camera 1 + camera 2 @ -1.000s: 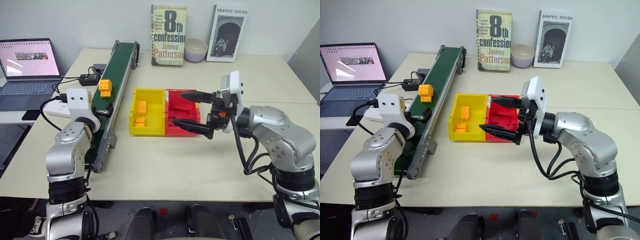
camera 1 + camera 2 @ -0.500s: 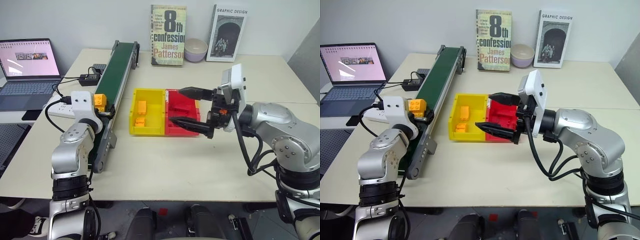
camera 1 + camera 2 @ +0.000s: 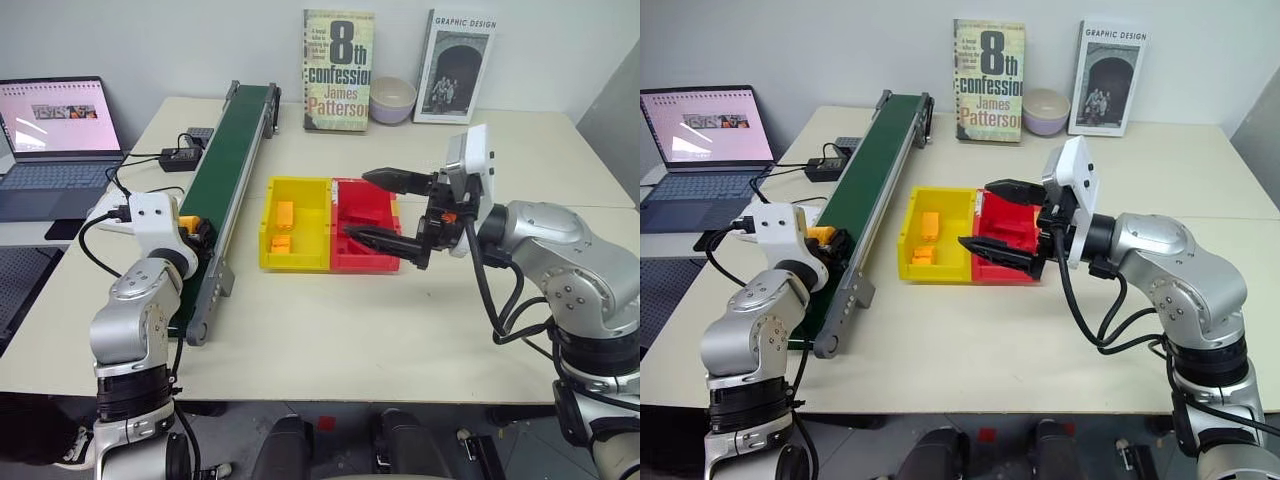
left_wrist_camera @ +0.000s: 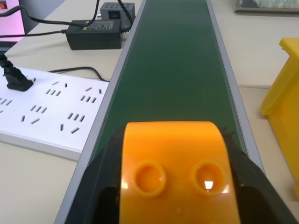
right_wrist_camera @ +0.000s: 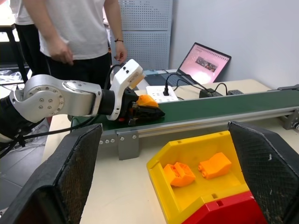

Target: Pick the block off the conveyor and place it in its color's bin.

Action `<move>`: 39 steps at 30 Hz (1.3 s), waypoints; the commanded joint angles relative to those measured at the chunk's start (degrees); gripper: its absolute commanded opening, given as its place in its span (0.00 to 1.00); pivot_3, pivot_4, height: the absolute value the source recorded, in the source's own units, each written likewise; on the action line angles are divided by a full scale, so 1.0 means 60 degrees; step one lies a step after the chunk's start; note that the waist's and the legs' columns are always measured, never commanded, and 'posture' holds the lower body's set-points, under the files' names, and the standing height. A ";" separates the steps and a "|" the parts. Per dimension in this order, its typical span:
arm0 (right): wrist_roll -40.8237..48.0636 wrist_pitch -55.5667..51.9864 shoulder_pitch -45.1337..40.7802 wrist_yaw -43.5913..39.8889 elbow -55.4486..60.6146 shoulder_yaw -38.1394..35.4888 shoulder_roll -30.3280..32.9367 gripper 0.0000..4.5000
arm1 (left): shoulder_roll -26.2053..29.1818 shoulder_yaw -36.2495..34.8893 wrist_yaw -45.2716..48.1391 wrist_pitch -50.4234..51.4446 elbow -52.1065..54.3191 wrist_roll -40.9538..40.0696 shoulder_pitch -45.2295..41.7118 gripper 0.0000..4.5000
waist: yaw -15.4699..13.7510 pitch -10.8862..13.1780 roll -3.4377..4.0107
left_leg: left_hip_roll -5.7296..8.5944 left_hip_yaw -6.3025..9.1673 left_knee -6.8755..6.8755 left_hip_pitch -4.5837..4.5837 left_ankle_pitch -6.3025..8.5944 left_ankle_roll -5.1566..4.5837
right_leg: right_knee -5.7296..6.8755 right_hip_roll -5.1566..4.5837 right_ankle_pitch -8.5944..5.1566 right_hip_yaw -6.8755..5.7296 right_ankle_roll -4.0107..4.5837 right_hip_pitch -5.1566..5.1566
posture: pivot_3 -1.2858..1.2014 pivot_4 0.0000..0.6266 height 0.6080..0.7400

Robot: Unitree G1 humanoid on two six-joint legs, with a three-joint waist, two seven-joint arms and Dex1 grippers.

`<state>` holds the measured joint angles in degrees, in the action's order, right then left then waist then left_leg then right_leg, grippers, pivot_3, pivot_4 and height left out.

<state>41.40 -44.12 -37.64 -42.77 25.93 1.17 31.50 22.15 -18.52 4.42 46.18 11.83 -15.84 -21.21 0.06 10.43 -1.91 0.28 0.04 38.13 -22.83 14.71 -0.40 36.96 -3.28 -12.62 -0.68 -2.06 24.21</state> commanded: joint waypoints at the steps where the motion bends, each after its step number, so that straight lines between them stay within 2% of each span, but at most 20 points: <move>1: -0.0122 0.0347 -0.0038 -0.0078 0.0026 -0.0180 0.0077 1.00 | 0.0047 -0.0226 -0.0178 0.0291 0.0646 -0.0059 -0.0091 0.34 | -0.0001 0.0000 0.0000 | 0.0000 0.0000 0.0000 0.0000 0.0000 0.0000 | 0.0000 0.0001 0.0000 0.0000 0.0000 0.0000 | 0.52 0.24 1.00; 3: -0.0206 0.0411 -0.0024 -0.0062 -0.0021 -0.0172 0.0094 1.00 | 0.0151 -0.0212 -0.0150 0.0379 0.0624 -0.0076 -0.0311 0.34 | -0.0001 0.0000 0.0000 | 0.0000 -0.0001 0.0000 0.0001 0.0000 0.0000 | 0.0000 0.0003 0.0000 -0.0001 0.0000 0.0000 | 0.52 0.24 1.00; 6: -0.0476 0.0495 0.0174 -0.0061 -0.0019 -0.0233 0.0351 1.00 | 0.0556 0.0269 0.0728 0.0440 0.0163 -0.0413 -0.1474 0.34 | -0.0057 0.0001 -0.0002 | 0.0000 0.0006 0.0003 -0.0004 0.0000 0.0000 | 0.0001 0.0015 0.0000 -0.0010 0.0000 0.0001 | 0.52 0.24 1.00; 10: -0.0735 0.0430 0.0693 0.0143 0.0327 -0.0431 0.0869 1.00 | 0.1348 0.2003 0.3003 0.0213 -0.0495 -0.0548 -0.2588 0.34 | -0.0106 -0.0002 0.0001 | 0.0014 -0.0009 0.0006 0.0001 0.0000 0.0000 | -0.0007 0.0027 -0.0001 -0.0020 0.0000 -0.0008 | 0.52 0.24 1.00; 12: -0.0882 0.0335 0.0924 0.0365 0.0572 -0.0432 0.1062 1.00 | 0.1444 0.2446 0.3671 0.0012 -0.0917 -0.0568 -0.2975 0.34 | -0.0130 -0.0002 0.0001 | 0.0027 -0.0020 0.0003 -0.0006 0.0000 0.0000 | -0.0019 0.0019 -0.0001 -0.0017 -0.0001 -0.0007 | 0.52 0.24 1.00; 15: -0.0894 0.0168 0.1463 0.0719 0.1145 -0.0478 0.1206 1.00 | 0.1362 0.3329 0.4659 -0.0606 -0.2027 -0.0294 -0.3691 0.34 | -0.0086 -0.0001 0.0001 | 0.0026 -0.0042 0.0002 -0.0007 0.0002 -0.0003 | -0.0022 0.0016 -0.0001 -0.0003 -0.0001 -0.0001 | 0.52 0.24 1.00; 18: -0.0737 -0.0132 0.1919 0.1327 0.1786 -0.0650 0.1036 1.00 | 0.0938 0.4394 0.5287 -0.1759 -0.3970 0.0469 -0.4573 0.34 | -0.0074 -0.0001 0.0001 | 0.0015 -0.0014 -0.0004 -0.0011 0.0002 -0.0003 | -0.0015 0.0025 -0.0003 -0.0007 -0.0002 0.0004 | 0.52 0.24 1.00; 21: -0.0633 -0.0399 0.2054 0.1773 0.2150 -0.0765 0.0900 1.00 | 0.0698 0.4704 0.5534 -0.2688 -0.5484 0.0979 -0.5168 0.34 | -0.0055 0.0000 0.0002 | 0.0005 -0.0008 -0.0004 -0.0008 0.0001 -0.0004 | -0.0008 0.0040 -0.0004 -0.0018 0.0000 0.0006 | 0.52 0.24 1.00; 24: -0.0492 -0.0655 0.2116 0.2144 0.2370 -0.0923 0.0875 1.00 | 0.0550 0.4639 0.5965 -0.3117 -0.6139 0.0989 -0.5473 0.52 | 0.0033 0.0000 0.0002 | 0.0003 -0.0032 -0.0003 -0.0004 0.0001 -0.0004 | -0.0006 0.0040 -0.0005 -0.0009 -0.0001 0.0010 | 0.52 0.24 1.00; 28: -0.0370 -0.0873 0.2125 0.2399 0.2493 -0.1045 0.0893 1.00 | 0.0692 0.4500 0.6135 -0.3256 -0.6531 0.1193 -0.5637 0.69 | 0.0009 0.0000 0.0002 | 0.0007 -0.0026 -0.0004 -0.0010 0.0001 -0.0004 | -0.0010 0.0037 -0.0005 -0.0014 -0.0002 0.0011 | 0.52 0.24 1.00; 35: -0.0321 -0.0791 0.1778 0.2300 0.2057 -0.0885 0.0907 1.00 | 0.1369 0.4021 0.6482 -0.2617 -0.5577 0.1007 -0.5412 0.96 | 0.0017 0.0000 0.0002 | 0.0007 -0.0020 -0.0003 -0.0012 0.0002 -0.0005 | -0.0009 0.0035 -0.0004 -0.0013 -0.0003 0.0011 | 0.52 0.24 1.00; 36: -0.0333 -0.0752 0.1689 0.2227 0.1961 -0.0827 0.0917 1.00 | 0.1511 0.3936 0.6569 -0.2482 -0.5353 0.0946 -0.5361 0.99 | 0.0017 0.0000 0.0002 | 0.0007 -0.0023 -0.0003 -0.0011 0.0002 -0.0005 | -0.0008 0.0035 -0.0004 -0.0013 -0.0003 0.0012 | 0.52 0.24 1.00; 39: -0.0357 -0.0613 0.1390 0.1832 0.1642 -0.0683 0.1041 1.00 | 0.2309 0.3753 0.7238 -0.2153 -0.4558 0.0818 -0.5065 0.99 | 0.0044 0.0000 0.0003 | 0.0007 -0.0024 -0.0002 -0.0009 0.0002 -0.0005 | -0.0005 0.0035 -0.0005 -0.0013 -0.0003 0.0012 | 0.52 0.24 1.00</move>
<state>39.41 -49.37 -27.72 -30.07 35.89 -2.67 37.05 33.21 6.11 45.12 32.35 -20.04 -9.92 -52.07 0.32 10.43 -1.89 0.32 -0.12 38.10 -22.88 14.72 -0.43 36.93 -3.06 -12.65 -0.75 -2.07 24.29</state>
